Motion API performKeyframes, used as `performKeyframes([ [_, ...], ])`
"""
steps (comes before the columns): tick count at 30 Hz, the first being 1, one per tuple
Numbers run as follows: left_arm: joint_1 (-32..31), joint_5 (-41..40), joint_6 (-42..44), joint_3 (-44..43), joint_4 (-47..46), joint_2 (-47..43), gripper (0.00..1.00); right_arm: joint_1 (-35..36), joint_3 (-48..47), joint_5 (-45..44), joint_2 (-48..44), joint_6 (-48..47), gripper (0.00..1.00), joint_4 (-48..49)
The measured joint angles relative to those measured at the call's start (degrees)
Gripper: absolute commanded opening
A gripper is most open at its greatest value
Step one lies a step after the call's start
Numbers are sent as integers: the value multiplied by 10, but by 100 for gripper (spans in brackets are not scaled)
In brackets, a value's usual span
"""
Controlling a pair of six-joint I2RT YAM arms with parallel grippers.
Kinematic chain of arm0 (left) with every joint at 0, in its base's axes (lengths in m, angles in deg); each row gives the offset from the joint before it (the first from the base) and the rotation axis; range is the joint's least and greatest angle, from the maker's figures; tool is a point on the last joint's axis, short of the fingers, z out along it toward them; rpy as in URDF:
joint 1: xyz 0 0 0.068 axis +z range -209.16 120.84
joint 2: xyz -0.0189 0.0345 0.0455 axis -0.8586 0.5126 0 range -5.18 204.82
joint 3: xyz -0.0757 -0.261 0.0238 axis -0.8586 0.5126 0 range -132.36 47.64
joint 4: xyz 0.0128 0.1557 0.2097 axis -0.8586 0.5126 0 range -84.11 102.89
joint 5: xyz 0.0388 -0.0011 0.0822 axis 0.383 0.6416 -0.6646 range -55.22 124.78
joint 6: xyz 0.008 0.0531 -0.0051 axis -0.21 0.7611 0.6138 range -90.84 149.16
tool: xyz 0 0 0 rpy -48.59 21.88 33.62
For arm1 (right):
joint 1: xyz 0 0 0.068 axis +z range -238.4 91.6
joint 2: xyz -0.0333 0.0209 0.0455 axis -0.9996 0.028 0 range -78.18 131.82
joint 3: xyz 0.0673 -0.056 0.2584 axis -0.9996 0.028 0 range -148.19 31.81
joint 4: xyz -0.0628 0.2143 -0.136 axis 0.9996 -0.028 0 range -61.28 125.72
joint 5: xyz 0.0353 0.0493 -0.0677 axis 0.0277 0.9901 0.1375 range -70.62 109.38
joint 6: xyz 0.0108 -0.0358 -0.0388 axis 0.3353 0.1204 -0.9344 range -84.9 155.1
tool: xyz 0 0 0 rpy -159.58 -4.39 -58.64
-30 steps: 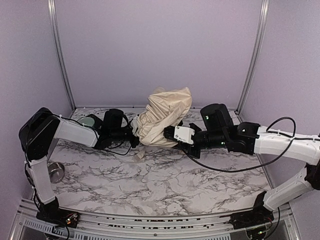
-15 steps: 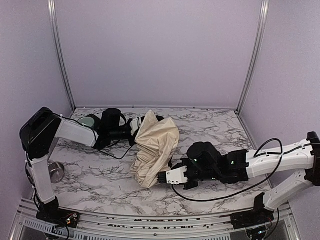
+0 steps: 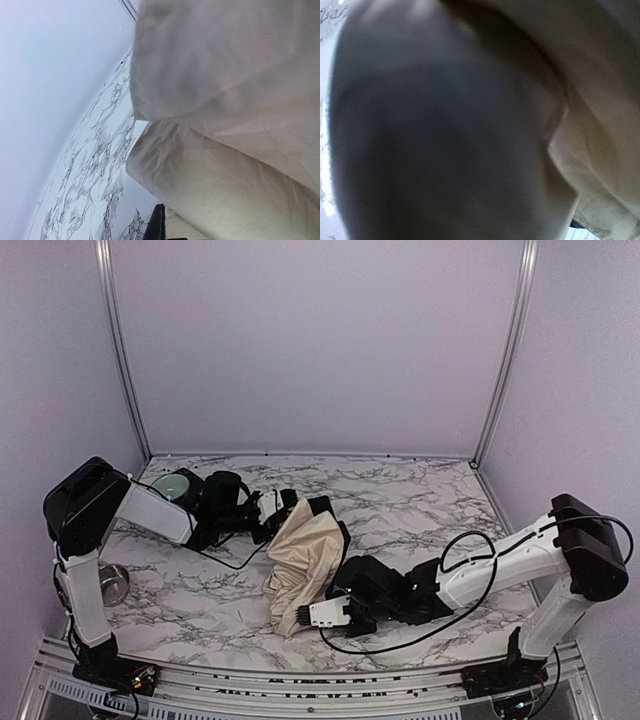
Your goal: Put away the umbrella
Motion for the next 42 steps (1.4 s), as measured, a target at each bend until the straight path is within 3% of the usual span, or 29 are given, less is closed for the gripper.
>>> performKeyframes([
  [5,0,-30,-3,0,-1,2,0,0,-22,-15,10,48,0,-7],
  [9,0,-46,-9,6,-3,0,0,-36,-50,4,-36,105,0,-40],
  [16,7,-37,-80,47,-2,-61,0,-210,-130,55,-165,206,0,-63],
  [24,-14,70,-200,95,3,-196,0,-334,-164,67,-164,276,0,-63],
  [35,-163,141,-209,62,180,-246,0,-366,-221,61,-97,317,0,-76],
  [42,-195,181,-200,-18,256,-263,0,-366,-238,61,-85,304,0,-76],
])
